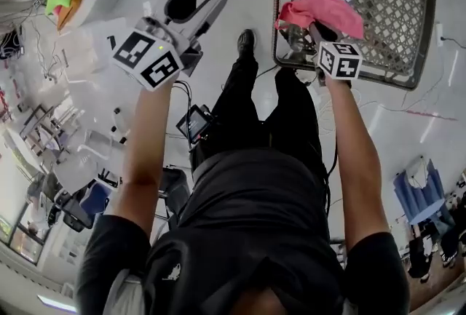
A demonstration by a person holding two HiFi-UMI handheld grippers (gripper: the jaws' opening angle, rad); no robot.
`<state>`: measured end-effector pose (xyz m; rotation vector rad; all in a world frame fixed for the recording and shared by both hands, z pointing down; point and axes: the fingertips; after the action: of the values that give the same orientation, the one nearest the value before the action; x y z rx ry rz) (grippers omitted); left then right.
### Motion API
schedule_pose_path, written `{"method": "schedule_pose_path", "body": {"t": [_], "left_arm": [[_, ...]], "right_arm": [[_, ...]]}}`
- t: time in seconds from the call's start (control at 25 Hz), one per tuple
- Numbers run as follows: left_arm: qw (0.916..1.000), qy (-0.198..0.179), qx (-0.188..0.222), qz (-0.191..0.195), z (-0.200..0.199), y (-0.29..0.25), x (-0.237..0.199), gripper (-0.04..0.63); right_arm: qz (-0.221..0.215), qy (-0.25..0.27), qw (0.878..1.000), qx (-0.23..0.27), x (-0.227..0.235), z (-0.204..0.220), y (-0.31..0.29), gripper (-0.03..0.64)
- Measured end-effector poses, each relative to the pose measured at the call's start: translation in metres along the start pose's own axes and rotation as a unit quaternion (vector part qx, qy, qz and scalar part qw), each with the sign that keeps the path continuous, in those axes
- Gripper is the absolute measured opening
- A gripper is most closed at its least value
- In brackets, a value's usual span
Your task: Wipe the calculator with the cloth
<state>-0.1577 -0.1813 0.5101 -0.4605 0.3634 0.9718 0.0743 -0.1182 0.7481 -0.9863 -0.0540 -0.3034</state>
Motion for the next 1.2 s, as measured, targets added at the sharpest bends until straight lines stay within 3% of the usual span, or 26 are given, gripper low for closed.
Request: {"method": "schedule_pose_path", "body": {"t": [0.4, 0.64, 0.88, 1.2], "left_arm": [[1.0000, -0.003, 0.008, -0.002, -0.006, 0.002, 0.005, 0.190], [0.9999, -0.013, 0.005, -0.009, -0.019, 0.010, 0.016, 0.190], [0.9996, -0.025, -0.006, -0.014, -0.030, 0.011, 0.030, 0.190], [0.9985, -0.049, -0.003, -0.026, -0.054, 0.009, 0.048, 0.190]], "right_arm": [[0.071, -0.047, 0.996, 0.032, 0.084, -0.014, 0.047, 0.026], [0.148, -0.096, 0.983, 0.056, 0.167, -0.020, 0.096, 0.026], [0.205, -0.129, 0.969, 0.043, 0.243, -0.010, 0.116, 0.028], [0.208, -0.199, 0.957, 0.028, 0.299, -0.005, 0.120, 0.029]]}}
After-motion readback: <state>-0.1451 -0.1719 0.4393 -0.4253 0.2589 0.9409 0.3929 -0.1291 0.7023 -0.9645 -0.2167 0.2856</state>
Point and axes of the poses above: the fingertips, and each gripper's own axes: y backward along the fingers, x to its right, z out of its underside, and after that the axes turned 13 degrees about z, right-handed
